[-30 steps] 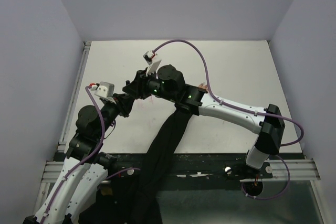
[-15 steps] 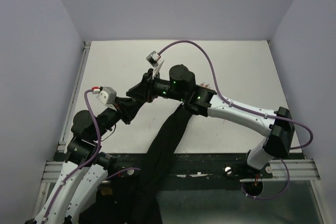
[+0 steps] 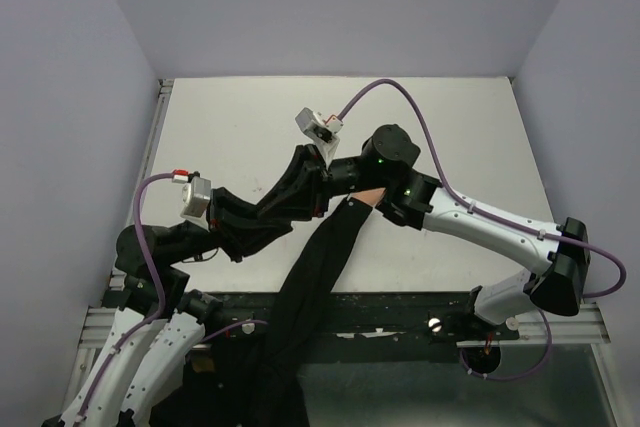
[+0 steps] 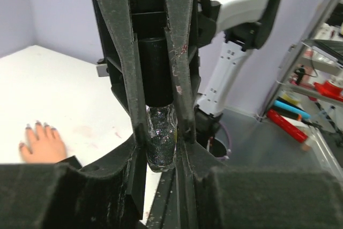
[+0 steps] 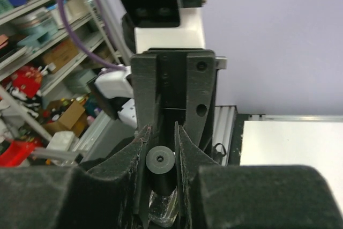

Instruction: Paint the nails

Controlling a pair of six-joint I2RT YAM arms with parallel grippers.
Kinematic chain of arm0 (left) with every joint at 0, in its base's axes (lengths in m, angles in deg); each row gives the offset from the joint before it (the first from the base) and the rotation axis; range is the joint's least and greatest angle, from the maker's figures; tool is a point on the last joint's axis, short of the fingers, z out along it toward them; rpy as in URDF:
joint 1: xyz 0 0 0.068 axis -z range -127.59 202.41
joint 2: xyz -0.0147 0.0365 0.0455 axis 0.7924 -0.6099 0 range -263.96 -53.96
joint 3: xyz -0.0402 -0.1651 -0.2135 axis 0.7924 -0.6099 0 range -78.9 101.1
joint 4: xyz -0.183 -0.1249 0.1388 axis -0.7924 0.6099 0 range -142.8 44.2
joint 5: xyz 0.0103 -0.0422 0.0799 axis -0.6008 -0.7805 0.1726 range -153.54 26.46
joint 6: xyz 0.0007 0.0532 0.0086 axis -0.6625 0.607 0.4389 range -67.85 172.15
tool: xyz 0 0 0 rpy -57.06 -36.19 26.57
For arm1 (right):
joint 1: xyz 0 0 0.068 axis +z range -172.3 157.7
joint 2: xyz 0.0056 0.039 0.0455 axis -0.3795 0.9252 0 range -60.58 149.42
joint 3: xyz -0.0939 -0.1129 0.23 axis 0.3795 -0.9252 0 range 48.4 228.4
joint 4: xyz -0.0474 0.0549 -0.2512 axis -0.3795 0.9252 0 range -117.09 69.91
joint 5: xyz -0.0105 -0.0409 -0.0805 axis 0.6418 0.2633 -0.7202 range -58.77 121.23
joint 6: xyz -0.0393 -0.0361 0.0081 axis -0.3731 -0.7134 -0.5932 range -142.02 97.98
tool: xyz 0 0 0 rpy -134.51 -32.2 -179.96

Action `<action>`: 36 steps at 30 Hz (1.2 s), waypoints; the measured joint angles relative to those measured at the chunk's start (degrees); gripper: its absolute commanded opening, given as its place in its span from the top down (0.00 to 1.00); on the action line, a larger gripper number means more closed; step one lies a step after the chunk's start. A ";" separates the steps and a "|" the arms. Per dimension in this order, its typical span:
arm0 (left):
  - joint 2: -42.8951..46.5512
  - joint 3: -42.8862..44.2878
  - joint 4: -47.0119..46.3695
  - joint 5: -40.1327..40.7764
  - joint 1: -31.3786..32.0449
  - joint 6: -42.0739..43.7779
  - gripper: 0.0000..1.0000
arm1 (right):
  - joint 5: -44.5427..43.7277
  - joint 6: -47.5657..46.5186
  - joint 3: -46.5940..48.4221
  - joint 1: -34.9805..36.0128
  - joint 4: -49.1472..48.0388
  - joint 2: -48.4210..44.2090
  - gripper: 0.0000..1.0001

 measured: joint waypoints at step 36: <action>-0.09 1.92 6.25 18.08 -0.52 13.35 1.00 | -29.51 -9.09 -9.16 1.81 10.71 -13.44 0.18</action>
